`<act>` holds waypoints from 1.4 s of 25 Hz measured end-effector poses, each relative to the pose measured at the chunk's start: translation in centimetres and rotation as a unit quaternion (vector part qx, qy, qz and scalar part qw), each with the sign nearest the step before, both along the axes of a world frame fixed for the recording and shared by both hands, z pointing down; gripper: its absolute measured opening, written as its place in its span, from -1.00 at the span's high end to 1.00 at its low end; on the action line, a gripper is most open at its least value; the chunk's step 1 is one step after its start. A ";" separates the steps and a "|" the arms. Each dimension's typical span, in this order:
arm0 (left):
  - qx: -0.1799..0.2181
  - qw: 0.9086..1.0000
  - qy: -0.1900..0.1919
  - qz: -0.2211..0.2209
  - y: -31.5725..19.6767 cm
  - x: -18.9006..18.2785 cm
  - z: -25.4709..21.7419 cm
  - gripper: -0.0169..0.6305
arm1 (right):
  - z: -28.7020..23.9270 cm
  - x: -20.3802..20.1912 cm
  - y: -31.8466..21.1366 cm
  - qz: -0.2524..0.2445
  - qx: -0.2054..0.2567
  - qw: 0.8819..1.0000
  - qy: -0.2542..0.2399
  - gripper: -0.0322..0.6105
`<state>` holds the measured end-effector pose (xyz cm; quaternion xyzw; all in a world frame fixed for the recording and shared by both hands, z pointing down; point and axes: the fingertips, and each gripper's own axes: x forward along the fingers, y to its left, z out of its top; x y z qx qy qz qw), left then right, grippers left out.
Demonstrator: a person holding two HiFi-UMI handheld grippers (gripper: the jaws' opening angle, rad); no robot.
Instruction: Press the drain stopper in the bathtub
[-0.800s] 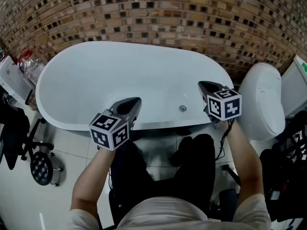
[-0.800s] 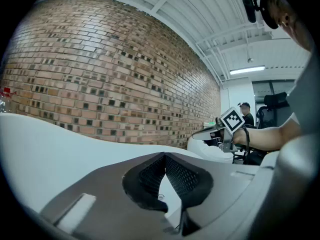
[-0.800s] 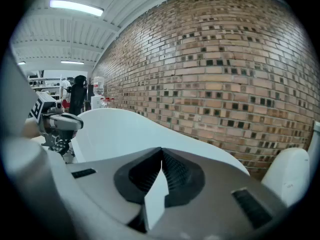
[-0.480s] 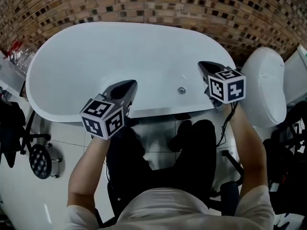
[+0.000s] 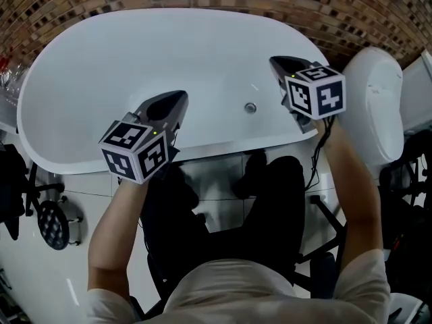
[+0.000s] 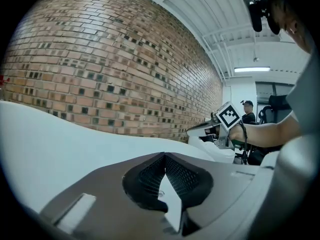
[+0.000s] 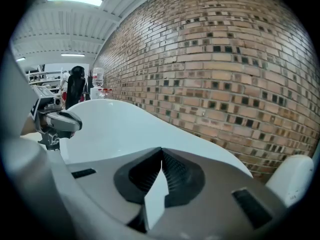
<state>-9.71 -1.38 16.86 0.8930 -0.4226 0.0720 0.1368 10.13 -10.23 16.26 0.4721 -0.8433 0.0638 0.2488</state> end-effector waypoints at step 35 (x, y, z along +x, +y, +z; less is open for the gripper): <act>-0.097 0.995 -0.017 0.013 -12.1 4.7 11.4 0.93 | 15.0 -0.4 -16.6 0.035 -0.106 0.993 0.050 0.87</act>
